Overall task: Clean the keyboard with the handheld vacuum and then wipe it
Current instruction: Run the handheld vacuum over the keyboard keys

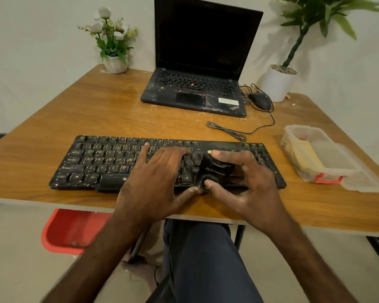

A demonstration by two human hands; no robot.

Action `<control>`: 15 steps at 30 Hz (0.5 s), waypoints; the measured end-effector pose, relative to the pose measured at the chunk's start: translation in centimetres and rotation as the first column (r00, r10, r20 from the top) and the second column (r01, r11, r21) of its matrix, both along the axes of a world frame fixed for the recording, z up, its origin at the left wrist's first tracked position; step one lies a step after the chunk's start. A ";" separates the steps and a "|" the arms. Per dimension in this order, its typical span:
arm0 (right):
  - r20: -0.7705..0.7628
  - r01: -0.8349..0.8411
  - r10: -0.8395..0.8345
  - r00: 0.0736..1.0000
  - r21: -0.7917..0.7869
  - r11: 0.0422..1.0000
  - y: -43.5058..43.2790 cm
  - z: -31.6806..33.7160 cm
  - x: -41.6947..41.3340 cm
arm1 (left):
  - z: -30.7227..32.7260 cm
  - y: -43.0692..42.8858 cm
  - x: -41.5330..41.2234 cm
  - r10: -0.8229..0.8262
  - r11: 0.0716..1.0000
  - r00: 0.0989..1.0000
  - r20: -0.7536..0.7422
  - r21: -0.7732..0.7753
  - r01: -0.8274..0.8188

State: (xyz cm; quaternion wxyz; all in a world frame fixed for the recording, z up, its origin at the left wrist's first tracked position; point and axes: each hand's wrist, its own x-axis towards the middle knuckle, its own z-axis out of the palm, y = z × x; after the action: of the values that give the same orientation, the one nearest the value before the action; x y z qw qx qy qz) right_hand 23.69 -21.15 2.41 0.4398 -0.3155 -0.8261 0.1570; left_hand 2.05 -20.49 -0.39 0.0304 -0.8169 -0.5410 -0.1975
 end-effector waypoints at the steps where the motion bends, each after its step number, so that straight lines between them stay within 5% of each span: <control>1: 0.012 -0.005 0.005 1.000 0.007 1.000 0.0 0.0 0.0 | 0.0 0.0 0.0 -0.002 1.000 1.000 -0.001 -0.001 0.002; 5: -0.005 0.158 -0.158 0.987 -0.010 0.987 1.1 0.5 1.1 | 0.1 0.0 0.0 0.012 1.000 1.000 -0.009 -0.011 -0.012; 11: 0.035 0.003 -0.004 0.999 0.025 1.000 -0.5 -0.1 0.0 | -0.1 0.1 0.0 -0.004 1.000 1.000 0.002 0.004 0.004; 15: -0.011 0.153 -0.153 0.988 0.015 0.988 0.7 0.3 0.5 | 0.1 0.1 0.0 0.008 1.000 1.000 -0.005 -0.002 -0.008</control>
State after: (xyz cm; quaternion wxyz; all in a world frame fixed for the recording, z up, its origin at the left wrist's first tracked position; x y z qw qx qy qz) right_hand 24.16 -20.47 2.75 0.4571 -0.3736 -0.7985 0.1176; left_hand 2.08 -20.38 -0.28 0.0320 -0.8152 -0.5446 -0.1948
